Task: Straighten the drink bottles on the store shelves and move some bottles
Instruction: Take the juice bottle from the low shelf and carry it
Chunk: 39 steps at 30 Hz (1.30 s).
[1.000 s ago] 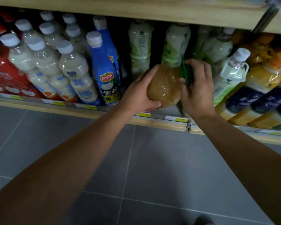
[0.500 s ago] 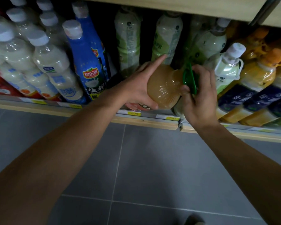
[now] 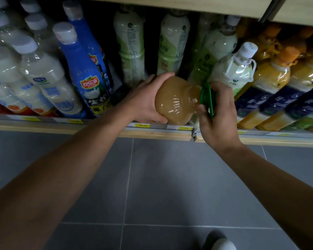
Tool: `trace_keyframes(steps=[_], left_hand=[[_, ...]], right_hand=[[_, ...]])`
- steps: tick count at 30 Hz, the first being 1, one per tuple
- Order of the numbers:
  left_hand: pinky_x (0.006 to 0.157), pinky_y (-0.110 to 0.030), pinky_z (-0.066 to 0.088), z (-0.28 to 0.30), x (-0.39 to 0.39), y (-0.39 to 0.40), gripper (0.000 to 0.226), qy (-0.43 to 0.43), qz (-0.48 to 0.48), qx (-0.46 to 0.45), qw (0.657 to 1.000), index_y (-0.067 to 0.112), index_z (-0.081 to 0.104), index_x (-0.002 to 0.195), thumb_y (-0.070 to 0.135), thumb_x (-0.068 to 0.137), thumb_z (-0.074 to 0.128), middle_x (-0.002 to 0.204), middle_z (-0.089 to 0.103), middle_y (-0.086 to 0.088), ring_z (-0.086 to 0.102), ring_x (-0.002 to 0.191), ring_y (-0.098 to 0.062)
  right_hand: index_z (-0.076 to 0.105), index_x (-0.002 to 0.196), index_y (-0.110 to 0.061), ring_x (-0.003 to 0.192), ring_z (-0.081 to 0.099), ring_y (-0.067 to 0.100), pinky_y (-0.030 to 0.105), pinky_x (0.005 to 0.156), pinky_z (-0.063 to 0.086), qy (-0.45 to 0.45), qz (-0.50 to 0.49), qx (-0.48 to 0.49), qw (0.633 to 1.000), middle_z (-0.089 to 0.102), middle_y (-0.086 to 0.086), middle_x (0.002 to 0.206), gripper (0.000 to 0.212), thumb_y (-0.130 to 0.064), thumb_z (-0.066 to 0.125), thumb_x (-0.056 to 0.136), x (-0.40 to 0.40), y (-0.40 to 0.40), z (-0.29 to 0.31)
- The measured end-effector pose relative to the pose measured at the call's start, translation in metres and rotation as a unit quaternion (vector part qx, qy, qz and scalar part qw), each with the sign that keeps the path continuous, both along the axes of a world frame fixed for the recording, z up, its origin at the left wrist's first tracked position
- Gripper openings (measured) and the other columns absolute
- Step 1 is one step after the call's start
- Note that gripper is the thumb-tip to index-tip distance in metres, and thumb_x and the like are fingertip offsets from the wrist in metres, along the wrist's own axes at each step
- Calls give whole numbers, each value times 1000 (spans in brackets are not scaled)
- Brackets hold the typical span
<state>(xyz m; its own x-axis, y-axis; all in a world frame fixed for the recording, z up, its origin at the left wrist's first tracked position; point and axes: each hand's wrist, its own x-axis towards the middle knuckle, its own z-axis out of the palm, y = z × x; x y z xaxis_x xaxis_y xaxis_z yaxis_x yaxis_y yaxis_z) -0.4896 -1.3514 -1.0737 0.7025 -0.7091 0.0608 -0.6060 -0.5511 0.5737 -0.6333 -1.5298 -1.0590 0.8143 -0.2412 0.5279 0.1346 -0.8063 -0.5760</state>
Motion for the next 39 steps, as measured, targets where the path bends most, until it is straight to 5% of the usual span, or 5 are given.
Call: trace_keyframes(steps=[11, 16, 24, 32, 39], left_hand=[[99, -38, 36, 2, -32, -2, 124, -119, 27, 50, 991, 38, 22, 153, 56, 48, 85, 135, 46, -3, 48, 121, -28], [103, -39, 33, 31, -51, -4, 120, -115, 36, 62, 991, 38, 23, 154, 58, 51, 82, 133, 47, -4, 48, 119, -27], [91, -50, 50, 139, -134, 2, 121, 7, 28, 180, 983, 48, 16, 148, 81, 39, 55, 123, 53, 2, 57, 112, -30], [94, -45, 45, 296, -252, -25, 121, 96, -112, 259, 954, 42, 15, 151, 69, 52, 80, 134, 48, -4, 52, 120, -31], [87, -45, 46, 402, -381, -95, 115, 108, -169, 276, 940, 49, 16, 146, 72, 51, 76, 132, 47, 1, 50, 120, -28]], right_hand=[[37, 142, -1, 117, 36, 1, 5, 102, 28, 35, -14, 42, 998, 42, 11, 132, 53, 0, 55, 92, -22, 6, -8], [37, 142, 4, 125, 38, 14, 27, 111, 34, 23, -49, 92, 994, 40, 14, 134, 53, 2, 49, 91, -32, 12, 12], [46, 138, 0, 110, 48, 16, 25, 95, 40, 94, -122, 218, 964, 50, 8, 120, 52, -21, 46, 91, -111, 27, 109], [41, 144, -10, 115, 43, 5, 11, 99, 36, 200, -214, 288, 912, 46, 8, 132, 70, -34, 65, 82, -252, 31, 262], [39, 146, -8, 122, 46, 20, 26, 100, 39, 217, -234, 298, 900, 41, 9, 136, 78, -30, 72, 79, -404, -23, 369]])
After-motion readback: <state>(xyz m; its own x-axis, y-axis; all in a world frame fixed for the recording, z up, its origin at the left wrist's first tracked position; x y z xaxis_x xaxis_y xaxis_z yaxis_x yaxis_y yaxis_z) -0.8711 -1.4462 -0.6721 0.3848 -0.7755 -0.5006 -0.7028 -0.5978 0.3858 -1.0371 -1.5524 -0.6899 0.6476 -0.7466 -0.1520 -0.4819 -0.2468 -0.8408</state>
